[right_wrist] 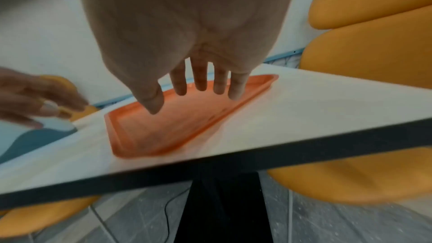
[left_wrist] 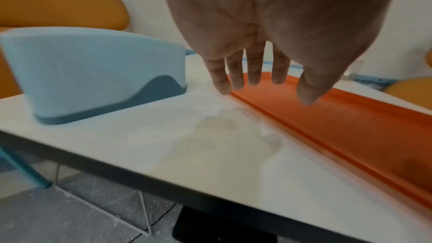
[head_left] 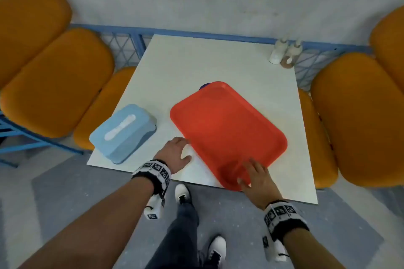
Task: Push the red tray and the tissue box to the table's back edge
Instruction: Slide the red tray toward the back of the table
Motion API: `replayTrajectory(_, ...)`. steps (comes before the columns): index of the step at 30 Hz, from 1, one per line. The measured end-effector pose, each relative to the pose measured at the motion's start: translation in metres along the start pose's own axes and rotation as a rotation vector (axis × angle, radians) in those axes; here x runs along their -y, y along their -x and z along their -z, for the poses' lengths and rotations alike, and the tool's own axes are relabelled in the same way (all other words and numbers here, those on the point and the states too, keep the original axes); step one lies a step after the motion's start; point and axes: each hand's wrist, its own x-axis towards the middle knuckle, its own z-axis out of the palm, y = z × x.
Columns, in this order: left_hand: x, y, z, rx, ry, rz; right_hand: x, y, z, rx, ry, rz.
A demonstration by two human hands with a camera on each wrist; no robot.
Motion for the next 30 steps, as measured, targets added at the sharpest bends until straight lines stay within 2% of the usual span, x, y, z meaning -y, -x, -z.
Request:
replayTrajectory(3,0.004,-0.03,-0.002,0.094,-0.13,-0.041,0.001,-0.006,-0.017,0.099,0.164,-0.069)
replayTrajectory(7,0.018,-0.07,-0.001,0.198,-0.292,-0.114,-0.003,-0.003,-0.034,0.11,0.253,-0.021)
replayTrajectory(9,0.023,-0.084,0.001,0.208,-0.356,-0.151,-0.004,-0.004,-0.034,0.103,0.273,-0.021)
replayTrajectory(16,0.044,-0.136,0.016,0.203,-0.371,-0.28,0.008,-0.035,-0.025,0.1,0.256,-0.056)
replayTrajectory(21,0.047,-0.183,0.027,0.165,-0.35,-0.199,-0.01,-0.113,0.011,0.149,0.307,-0.032)
replayTrajectory(24,0.034,-0.193,0.034,0.183,-0.276,-0.149,-0.028,-0.169,0.04,0.12,0.305,-0.111)
replayTrajectory(30,0.011,-0.213,0.04,0.096,-0.235,-0.125,-0.044,-0.26,0.079,0.255,0.272,-0.261)
